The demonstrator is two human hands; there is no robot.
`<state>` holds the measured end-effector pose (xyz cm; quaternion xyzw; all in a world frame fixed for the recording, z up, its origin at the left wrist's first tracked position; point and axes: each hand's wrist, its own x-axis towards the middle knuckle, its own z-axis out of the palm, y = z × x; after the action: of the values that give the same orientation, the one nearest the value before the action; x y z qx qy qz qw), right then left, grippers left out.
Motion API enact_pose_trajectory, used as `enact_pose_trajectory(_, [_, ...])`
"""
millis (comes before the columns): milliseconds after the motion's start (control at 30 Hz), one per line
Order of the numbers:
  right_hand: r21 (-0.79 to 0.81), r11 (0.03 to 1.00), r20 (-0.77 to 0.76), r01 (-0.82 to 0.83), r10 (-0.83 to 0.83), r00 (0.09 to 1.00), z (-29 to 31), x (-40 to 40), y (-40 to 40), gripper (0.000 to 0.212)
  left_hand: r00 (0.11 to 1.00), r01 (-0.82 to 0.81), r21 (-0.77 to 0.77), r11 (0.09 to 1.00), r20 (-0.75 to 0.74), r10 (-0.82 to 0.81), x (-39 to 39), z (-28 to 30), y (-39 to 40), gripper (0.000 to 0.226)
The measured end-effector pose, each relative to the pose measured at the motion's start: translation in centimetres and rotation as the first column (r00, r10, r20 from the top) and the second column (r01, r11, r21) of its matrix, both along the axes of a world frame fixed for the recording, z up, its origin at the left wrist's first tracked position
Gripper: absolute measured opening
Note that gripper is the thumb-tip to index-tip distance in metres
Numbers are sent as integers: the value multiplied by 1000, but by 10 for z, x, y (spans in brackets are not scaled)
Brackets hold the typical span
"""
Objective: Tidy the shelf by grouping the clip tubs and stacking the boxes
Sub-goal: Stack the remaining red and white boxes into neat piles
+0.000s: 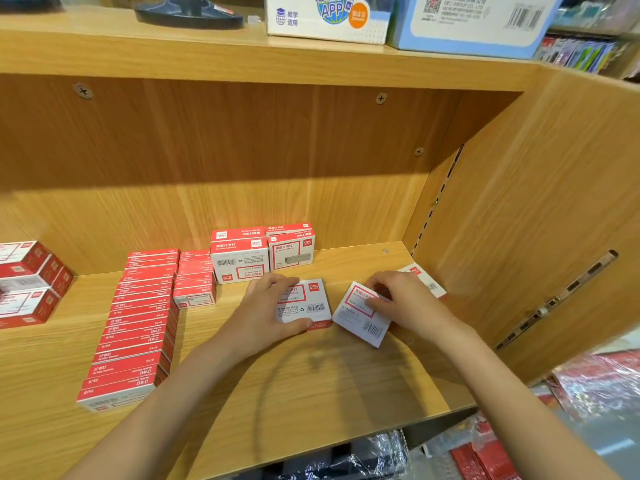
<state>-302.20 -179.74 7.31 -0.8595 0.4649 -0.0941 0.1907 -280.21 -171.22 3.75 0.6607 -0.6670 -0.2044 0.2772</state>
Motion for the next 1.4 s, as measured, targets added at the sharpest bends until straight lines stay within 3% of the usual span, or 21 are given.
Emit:
enact_pose_trajectory(133, [-185, 972, 88, 142, -128, 988, 11, -14, -6, 19, 1000, 6, -2, 1000, 1, -6, 0, 0, 0, 73])
enact_pose_trajectory(200, [-230, 954, -154, 191, -229, 961, 13, -22, -10, 28, 1000, 6, 3, 1000, -8, -6, 0, 1, 0, 73])
enact_pose_trajectory(267, [-160, 967, -366, 200, -246, 897, 10, -22, -10, 34, 1000, 6, 5, 1000, -15, -6, 1, 1, 1, 73])
enact_pose_trajectory(367, [-72, 963, -380, 258, -266, 886, 4, -20, -9, 39, 1000, 9, 8, 1000, -14, -9, 1, 2, 1, 72])
enact_pose_trajectory(533, [29, 947, -281, 319, -298, 912, 5, -21, -18, 50, 1000, -13, 9, 1000, -15, 13, 1, 1, 1, 72])
enact_pose_trajectory(633, [86, 936, -136, 341, -328, 935, 8, -14, -22, 47, 1000, -8, 21, 1000, 3, 7, 1, 3, 1, 73])
enact_pose_trajectory(733, [-29, 973, 14, 228, -228, 974, 11, -8, -22, 57, 1000, 7, 11, 1000, 21, -7, 2, 6, 1, 69])
enact_pose_trajectory(800, [-81, 992, 151, 99, -86, 985, 18, 2, -16, 67, 992, -40, -26, 999, -123, 36, 0, 12, 3, 61])
enact_pose_trajectory(900, [-109, 985, 252, -133, 156, 955, 28, 26, 0, 76, 878, -144, 15, 989, -460, 135, -5, 28, 3, 37])
enact_pose_trajectory(1033, [-227, 908, 298, -352, 409, 863, 26, 56, 10, 83, 718, -99, 98, 990, -682, 139, 8, 35, 1, 29])
enact_pose_trajectory(1067, [-164, 929, 369, -333, 370, 853, 26, 59, 11, 88, 687, -102, 105, 989, -712, 147, 13, 36, 4, 32])
enact_pose_trajectory(1133, [108, 971, 537, -212, 123, 834, 34, 63, 12, 90, 619, -111, 89, 990, -773, 139, 18, 35, 13, 33])
enact_pose_trajectory(1167, [232, 953, 588, -195, 22, 808, 35, 65, 12, 81, 568, -118, 71, 990, -813, 126, 19, 35, 17, 33])
enact_pose_trajectory(1233, [311, 909, 644, -277, 12, 765, 33, 73, 11, 45, 483, -146, 23, 989, -871, 91, 21, 35, 23, 35])
enact_pose_trajectory(1300, [219, 929, 632, -299, 98, 769, 31, 83, 15, 30, 498, -181, -38, 983, -865, 58, 27, 35, 24, 41])
enact_pose_trajectory(1400, [-130, 964, 521, -232, 266, 811, 31, 95, 15, 33, 583, -272, -112, 956, -809, 71, 44, 39, 30, 45])
